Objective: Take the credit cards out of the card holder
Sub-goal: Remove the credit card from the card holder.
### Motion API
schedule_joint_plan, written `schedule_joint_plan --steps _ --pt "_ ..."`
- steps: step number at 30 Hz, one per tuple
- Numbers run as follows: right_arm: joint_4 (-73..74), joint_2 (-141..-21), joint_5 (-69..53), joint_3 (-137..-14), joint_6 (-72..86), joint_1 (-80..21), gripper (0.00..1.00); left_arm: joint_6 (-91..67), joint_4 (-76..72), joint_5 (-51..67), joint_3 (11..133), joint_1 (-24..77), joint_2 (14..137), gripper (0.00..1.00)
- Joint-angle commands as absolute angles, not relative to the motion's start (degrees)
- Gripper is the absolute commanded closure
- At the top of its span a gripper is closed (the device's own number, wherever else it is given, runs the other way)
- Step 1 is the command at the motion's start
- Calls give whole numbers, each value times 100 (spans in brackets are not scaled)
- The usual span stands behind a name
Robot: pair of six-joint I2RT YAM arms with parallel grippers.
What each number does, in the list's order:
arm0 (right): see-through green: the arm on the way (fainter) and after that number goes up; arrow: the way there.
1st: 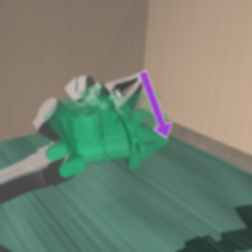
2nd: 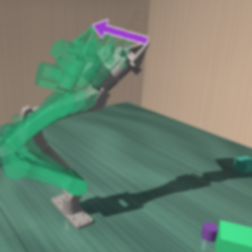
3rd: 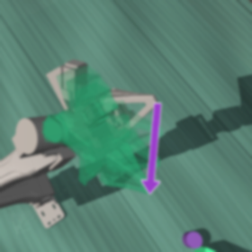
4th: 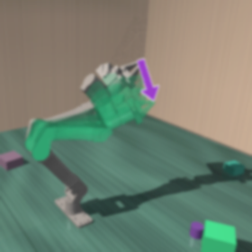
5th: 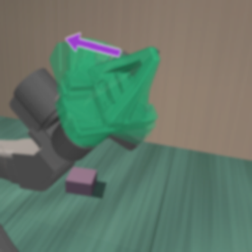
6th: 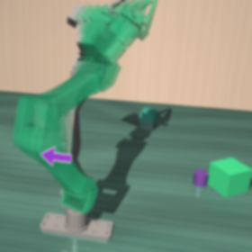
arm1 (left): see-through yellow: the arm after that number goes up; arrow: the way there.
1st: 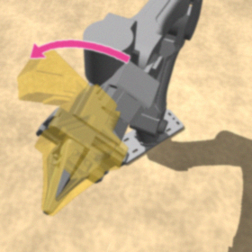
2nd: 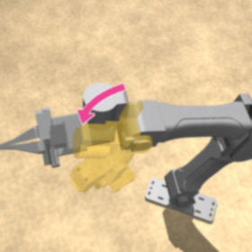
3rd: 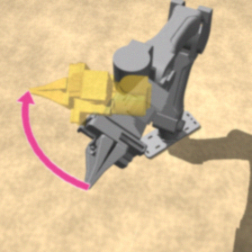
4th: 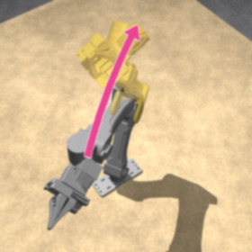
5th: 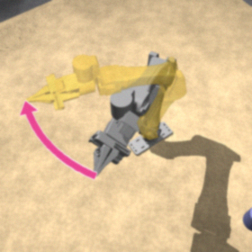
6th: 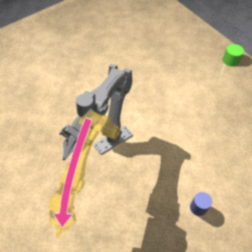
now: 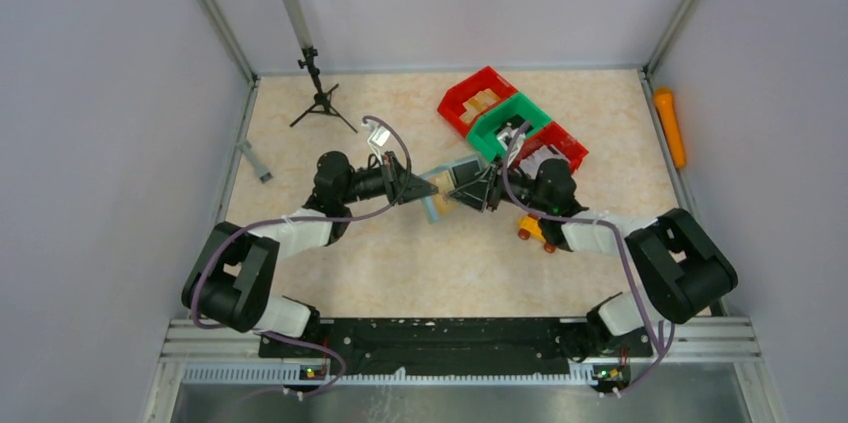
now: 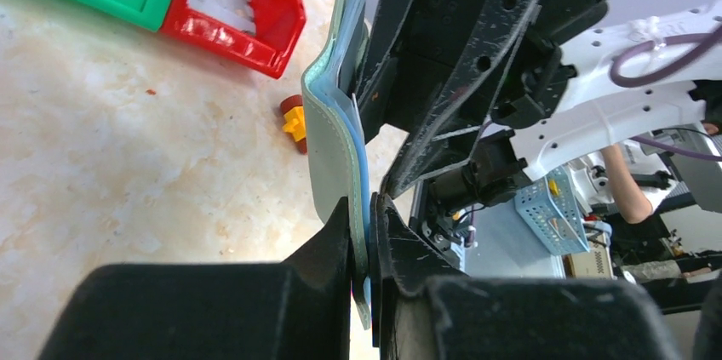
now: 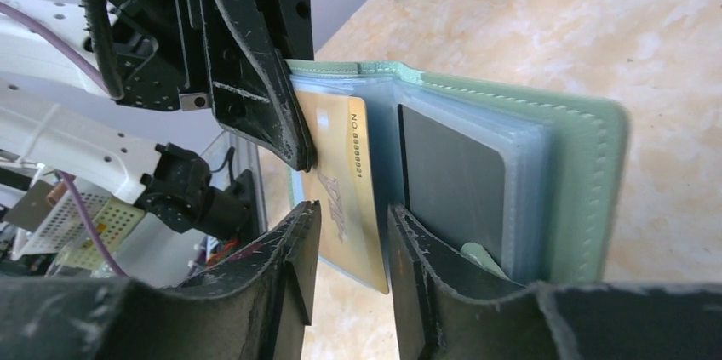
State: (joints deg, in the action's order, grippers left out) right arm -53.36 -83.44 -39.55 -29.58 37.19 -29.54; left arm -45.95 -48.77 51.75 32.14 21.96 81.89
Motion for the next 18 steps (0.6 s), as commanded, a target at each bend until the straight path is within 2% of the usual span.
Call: schedule_joint_plan --steps 1,5,7,12,16,18 --pt "-6009 -8476 -4197 -2906 3895 -2874 68 -5065 -6176 5736 3174 2259 8119 100" --pt "-6301 -8461 -4303 -2823 4038 -2862 84 -4969 -5970 5673 3211 2259 8123 98" --pt "-6428 -8464 -4327 -2788 4129 -2834 90 -4820 -5671 5560 3250 2255 8101 85" --pt "-6810 -8509 -4378 -2697 4398 -2728 100 -4514 -5129 5370 3302 2250 7974 70" --pt "-6935 -8592 -4411 -2695 4541 -2677 100 -4555 -5143 5442 3336 2250 8037 60" --pt "-6969 -8636 -4416 -2705 4591 -2664 100 -4739 -5416 5546 3328 2250 8127 58"
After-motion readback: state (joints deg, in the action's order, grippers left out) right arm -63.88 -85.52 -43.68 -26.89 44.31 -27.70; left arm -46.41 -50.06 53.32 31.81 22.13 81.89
